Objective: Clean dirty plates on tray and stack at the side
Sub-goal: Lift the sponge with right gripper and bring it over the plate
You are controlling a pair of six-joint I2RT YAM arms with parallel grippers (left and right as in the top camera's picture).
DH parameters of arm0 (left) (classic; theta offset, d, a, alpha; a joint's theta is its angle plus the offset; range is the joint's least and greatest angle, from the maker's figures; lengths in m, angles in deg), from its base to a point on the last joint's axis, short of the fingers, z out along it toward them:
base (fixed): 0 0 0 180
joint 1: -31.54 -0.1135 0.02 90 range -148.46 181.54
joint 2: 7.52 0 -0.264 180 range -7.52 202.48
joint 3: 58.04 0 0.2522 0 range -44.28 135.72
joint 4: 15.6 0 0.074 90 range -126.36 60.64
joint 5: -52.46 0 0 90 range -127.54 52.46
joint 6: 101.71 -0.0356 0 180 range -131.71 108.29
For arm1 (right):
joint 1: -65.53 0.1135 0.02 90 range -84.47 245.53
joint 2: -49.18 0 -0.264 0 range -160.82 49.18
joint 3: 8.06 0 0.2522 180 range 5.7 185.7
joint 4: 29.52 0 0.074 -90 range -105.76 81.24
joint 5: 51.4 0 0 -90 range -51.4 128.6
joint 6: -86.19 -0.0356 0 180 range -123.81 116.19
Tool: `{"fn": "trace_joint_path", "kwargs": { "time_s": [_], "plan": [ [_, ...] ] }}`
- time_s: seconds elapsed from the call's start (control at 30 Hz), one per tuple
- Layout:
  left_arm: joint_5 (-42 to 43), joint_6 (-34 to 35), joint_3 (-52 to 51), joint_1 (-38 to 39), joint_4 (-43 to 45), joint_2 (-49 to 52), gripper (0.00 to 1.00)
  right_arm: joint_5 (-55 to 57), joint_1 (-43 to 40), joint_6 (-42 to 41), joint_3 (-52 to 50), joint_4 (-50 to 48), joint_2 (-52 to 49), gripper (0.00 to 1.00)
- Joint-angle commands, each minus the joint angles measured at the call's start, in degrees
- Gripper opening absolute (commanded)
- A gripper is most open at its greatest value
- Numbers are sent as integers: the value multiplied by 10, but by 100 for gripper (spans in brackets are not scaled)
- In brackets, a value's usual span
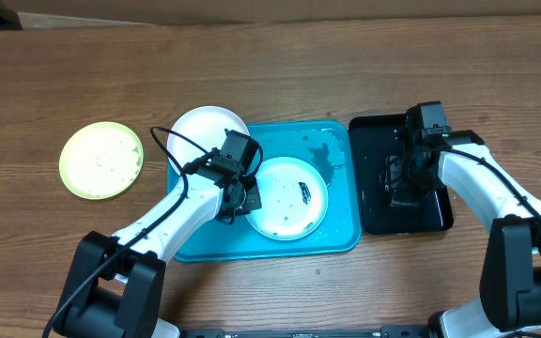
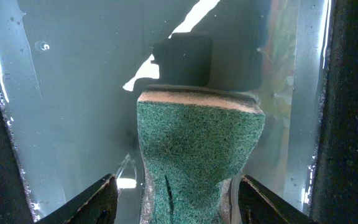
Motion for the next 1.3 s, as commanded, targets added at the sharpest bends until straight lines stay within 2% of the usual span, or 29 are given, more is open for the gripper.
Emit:
{"fn": "trace_joint_path", "kwargs": {
  "time_s": [0.0, 0.13, 0.2, 0.27, 0.47, 0.53, 0.57, 0.63, 0.8, 0.93, 1.03, 1.1, 1.2, 1.27],
  "plan": [
    [0, -11, 10, 0, 2, 5, 7, 6, 0, -2, -5, 3, 2, 64],
    [0, -11, 10, 0, 2, 5, 7, 9, 0, -26, -14, -6, 2, 62],
    [0, -11, 10, 0, 2, 5, 6, 8, 0, -26, -19, -11, 2, 53],
    [0, -11, 10, 0, 2, 5, 6, -2, 0, -27, -20, -13, 2, 40],
    [0, -11, 10, 0, 4, 5, 6, -83, 0, -30, -20, -28, 2, 20],
    [0, -11, 10, 0, 3, 5, 6, -82, 0, -37, -20, -26, 2, 23],
    [0, -11, 10, 0, 3, 5, 7, -82, 0, -37, -20, -25, 2, 32],
    [0, -11, 10, 0, 3, 5, 6, -79, 0, -37, -20, -23, 2, 42],
    [0, -11, 10, 0, 3, 5, 6, -58, 0, -37, -23, -24, 2, 43],
    [0, -12, 10, 0, 1, 5, 10, -57, 0, -37, -33, -28, 2, 35],
    [-2, -12, 10, 0, -6, 5, 11, -57, 0, -37, -36, -30, 2, 15],
    [-1, -20, 10, 0, -10, 5, 11, -57, 0, -37, -36, -33, 2, 9],
    [-2, -25, 10, 0, -19, 5, 13, -57, 0, -37, -30, -40, 2, 4],
    [-2, -24, 10, 0, -24, 6, 13, -57, 0, -37, -4, -25, 2, 4]
  ]
}}
